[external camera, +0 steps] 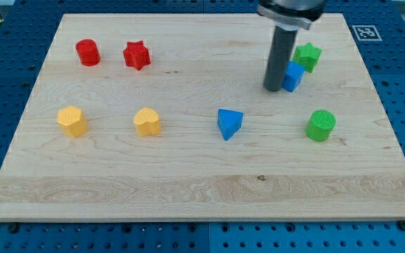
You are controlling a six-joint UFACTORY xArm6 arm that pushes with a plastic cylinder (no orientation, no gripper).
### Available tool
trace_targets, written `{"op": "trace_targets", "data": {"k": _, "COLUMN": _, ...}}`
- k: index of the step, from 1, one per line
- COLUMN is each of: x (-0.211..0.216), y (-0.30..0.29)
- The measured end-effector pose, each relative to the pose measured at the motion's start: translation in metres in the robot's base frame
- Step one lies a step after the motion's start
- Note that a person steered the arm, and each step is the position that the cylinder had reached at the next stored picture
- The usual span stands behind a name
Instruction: Push the blue triangle slightly towards the top right of the board
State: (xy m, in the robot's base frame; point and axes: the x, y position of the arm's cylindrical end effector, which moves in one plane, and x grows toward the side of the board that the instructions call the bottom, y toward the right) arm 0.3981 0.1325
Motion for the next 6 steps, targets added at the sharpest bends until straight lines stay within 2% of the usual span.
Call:
{"op": "trace_targets", "data": {"k": 1, "x": 0.0, "y": 0.035}}
{"op": "trace_targets", "data": {"k": 2, "x": 0.002, "y": 0.041}}
{"op": "trace_targets", "data": {"k": 3, "x": 0.023, "y": -0.001}}
{"op": "trace_targets", "data": {"k": 5, "x": 0.048, "y": -0.159}}
{"op": "trace_targets", "data": {"k": 6, "x": 0.07, "y": -0.186}}
